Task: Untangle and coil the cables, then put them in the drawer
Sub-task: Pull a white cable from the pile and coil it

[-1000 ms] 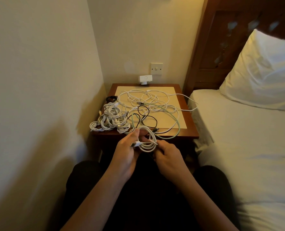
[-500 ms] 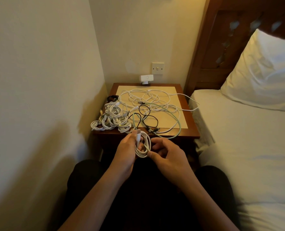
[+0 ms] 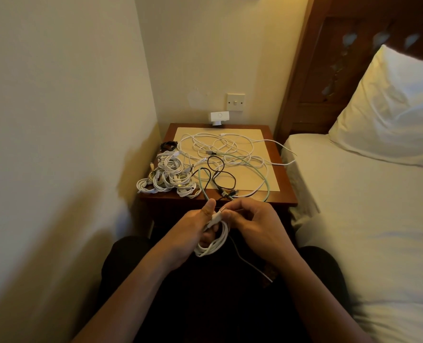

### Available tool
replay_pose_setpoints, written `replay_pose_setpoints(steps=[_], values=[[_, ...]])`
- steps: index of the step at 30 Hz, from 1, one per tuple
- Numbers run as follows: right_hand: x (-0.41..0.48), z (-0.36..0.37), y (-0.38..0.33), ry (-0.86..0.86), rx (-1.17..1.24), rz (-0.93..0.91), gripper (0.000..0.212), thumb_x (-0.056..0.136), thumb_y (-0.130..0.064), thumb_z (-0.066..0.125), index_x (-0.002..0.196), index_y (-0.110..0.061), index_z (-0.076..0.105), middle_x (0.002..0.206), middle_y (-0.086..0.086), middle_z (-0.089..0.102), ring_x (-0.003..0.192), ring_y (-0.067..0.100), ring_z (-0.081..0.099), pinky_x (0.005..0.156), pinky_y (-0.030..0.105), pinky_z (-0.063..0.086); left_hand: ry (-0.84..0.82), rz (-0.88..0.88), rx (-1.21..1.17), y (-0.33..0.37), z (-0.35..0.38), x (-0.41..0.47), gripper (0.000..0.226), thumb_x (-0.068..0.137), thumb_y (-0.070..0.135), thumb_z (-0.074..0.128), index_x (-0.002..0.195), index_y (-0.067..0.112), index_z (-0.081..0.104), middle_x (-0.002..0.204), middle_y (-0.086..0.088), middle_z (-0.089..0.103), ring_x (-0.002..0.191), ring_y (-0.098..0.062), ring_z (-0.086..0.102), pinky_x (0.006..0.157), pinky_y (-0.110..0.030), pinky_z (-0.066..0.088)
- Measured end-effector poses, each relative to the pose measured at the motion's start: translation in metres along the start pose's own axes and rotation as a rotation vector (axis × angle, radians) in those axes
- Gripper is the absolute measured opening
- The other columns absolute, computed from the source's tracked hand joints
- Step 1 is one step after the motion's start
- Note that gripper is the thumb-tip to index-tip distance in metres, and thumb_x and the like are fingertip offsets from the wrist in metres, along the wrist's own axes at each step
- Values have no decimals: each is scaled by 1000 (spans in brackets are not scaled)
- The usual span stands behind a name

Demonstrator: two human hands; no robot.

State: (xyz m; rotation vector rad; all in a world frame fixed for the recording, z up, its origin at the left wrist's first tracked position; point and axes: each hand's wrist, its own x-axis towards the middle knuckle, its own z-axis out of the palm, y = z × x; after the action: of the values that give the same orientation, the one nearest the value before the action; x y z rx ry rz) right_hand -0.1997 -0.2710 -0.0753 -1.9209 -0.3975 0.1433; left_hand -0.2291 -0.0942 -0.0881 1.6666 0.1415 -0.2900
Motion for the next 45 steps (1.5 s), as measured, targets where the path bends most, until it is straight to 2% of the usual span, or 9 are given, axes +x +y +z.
replay_pose_setpoints(steps=[5,8,10,15,21,26,32,38,45], values=[[2,1,2,-90,86,135,17,91,-29,77,104,-24,67,97,-1,75,89,14,75,83,42,64,29,-18,-71,-6,-3,-1,67,96,70,31,76,14,63,56,2,42,47,-10,32,50,-26,26],[-3,7,4,-186,97,200,39,85,-30,83,118,-29,62,102,-2,76,92,12,76,82,37,64,84,-26,-98,-10,-2,3,63,98,68,36,77,19,70,69,-6,62,65,-21,57,67,-37,47],[-6,10,6,-174,75,178,36,86,-29,82,118,-28,65,100,-4,78,92,10,76,82,36,64,89,-22,-117,-12,-1,5,61,98,66,39,93,14,71,88,-9,71,84,-24,66,83,-42,52],[-2,2,9,-130,96,201,20,93,-24,75,113,-26,73,95,-6,79,89,9,76,82,33,64,-76,-43,-166,-17,-13,0,36,91,48,65,112,20,70,106,-12,65,97,-30,59,85,-46,46],[4,-3,12,-182,73,191,20,94,-26,74,115,-26,77,95,-8,79,90,8,76,81,28,62,-2,147,464,-16,-17,-3,24,94,34,71,117,37,65,105,11,72,96,-3,68,87,-32,57],[8,-3,16,-189,4,171,21,96,-26,72,115,-29,77,98,-9,79,92,7,74,82,30,63,63,271,707,-19,-6,-3,17,97,38,46,103,28,59,88,5,65,78,-13,61,74,-44,52],[5,-4,20,-164,31,156,22,96,-21,71,116,-28,74,97,-9,78,92,7,74,81,30,63,88,259,514,-22,1,-6,19,97,37,42,100,29,59,83,-1,62,73,-17,55,63,-34,41],[1,-2,21,-168,26,170,21,96,-21,72,115,-30,73,98,-12,78,91,3,73,78,26,61,96,205,424,-25,1,-6,19,99,21,57,109,37,59,94,2,68,83,-15,66,74,-40,53],[-5,2,23,-41,-94,-24,48,88,-22,81,130,-39,64,117,-17,61,98,3,67,86,29,61,51,137,286,-26,-1,-8,15,105,35,52,113,33,65,103,2,70,96,-16,65,83,-40,51]])
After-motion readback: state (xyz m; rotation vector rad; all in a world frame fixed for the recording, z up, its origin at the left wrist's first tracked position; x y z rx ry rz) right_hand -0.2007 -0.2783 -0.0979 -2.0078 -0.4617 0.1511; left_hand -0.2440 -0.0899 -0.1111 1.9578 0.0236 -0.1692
